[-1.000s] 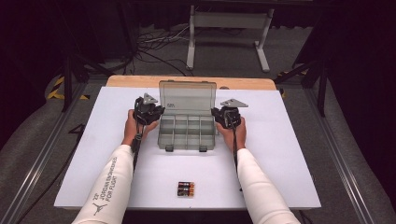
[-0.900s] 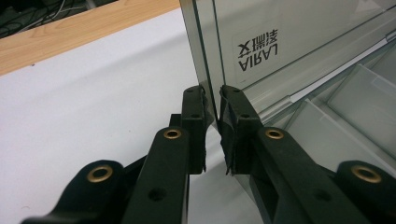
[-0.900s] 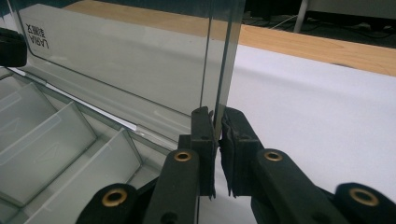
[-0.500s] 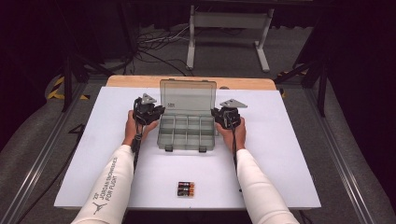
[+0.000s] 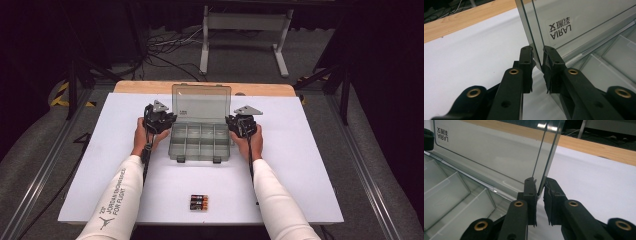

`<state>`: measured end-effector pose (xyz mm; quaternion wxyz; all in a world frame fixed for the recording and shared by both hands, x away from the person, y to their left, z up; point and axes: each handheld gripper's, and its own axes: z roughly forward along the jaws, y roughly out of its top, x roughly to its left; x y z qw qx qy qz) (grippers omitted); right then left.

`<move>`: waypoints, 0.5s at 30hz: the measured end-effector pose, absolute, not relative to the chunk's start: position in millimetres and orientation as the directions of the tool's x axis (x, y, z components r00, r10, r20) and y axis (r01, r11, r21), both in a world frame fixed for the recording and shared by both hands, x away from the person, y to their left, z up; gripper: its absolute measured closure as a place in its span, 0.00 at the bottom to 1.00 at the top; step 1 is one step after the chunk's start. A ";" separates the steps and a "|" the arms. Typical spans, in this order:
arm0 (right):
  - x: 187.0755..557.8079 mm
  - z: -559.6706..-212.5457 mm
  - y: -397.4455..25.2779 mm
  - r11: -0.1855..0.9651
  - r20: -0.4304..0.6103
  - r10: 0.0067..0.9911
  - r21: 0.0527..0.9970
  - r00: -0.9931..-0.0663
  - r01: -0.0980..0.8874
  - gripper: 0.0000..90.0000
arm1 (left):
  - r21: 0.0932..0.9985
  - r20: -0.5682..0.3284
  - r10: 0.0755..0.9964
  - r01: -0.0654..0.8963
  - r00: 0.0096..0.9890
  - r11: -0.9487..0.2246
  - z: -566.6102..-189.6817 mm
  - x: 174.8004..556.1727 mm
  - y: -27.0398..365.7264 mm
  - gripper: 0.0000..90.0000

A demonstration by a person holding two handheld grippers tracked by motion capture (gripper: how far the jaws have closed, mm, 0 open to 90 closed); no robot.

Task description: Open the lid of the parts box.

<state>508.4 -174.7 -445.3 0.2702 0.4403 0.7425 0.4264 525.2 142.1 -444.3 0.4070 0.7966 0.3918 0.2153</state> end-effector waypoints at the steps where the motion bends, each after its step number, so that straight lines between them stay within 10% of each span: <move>1: 508.3 -445.1 -174.6 0.252 -0.030 0.884 0.870 -0.466 0.423 0.89 | 0.815 0.028 0.798 0.449 0.601 -0.366 -443.8 525.1 142.4 0.86; 15: 505.9 -439.9 -173.4 0.293 -0.065 0.870 0.866 -0.488 0.406 0.87 | 0.806 0.068 0.795 0.437 0.603 -0.400 -438.6 522.3 141.8 0.81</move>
